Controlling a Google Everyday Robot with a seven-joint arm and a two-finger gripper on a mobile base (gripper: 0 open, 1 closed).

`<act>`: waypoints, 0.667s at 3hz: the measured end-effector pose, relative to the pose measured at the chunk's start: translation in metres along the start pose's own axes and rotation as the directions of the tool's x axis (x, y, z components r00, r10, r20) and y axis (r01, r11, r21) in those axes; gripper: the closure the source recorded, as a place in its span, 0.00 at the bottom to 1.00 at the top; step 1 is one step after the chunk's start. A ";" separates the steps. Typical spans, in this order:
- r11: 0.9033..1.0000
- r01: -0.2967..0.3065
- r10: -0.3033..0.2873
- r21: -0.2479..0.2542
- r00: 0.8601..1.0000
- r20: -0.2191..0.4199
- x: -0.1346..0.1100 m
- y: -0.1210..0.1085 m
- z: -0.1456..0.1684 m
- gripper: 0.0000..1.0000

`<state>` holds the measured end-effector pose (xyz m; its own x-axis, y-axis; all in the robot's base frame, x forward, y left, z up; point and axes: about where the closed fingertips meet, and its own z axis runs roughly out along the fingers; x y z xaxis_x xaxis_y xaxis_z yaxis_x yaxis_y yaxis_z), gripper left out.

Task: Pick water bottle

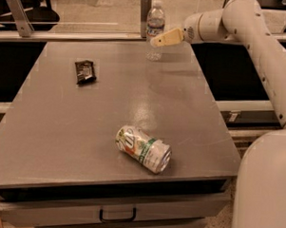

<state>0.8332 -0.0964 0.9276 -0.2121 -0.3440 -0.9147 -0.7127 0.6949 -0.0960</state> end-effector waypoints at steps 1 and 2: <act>0.999 -0.033 0.036 -0.037 0.997 0.070 -0.005 0.007 0.023 0.00; 0.994 -0.048 0.059 -0.099 0.992 0.114 -0.010 0.023 0.040 0.18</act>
Offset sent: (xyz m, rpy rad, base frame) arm 0.0118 0.0659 -0.0075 0.2099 -0.0191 0.1352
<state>0.8456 -0.0512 0.9191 -0.1764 -0.2278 -0.9576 -0.7641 0.6450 -0.0126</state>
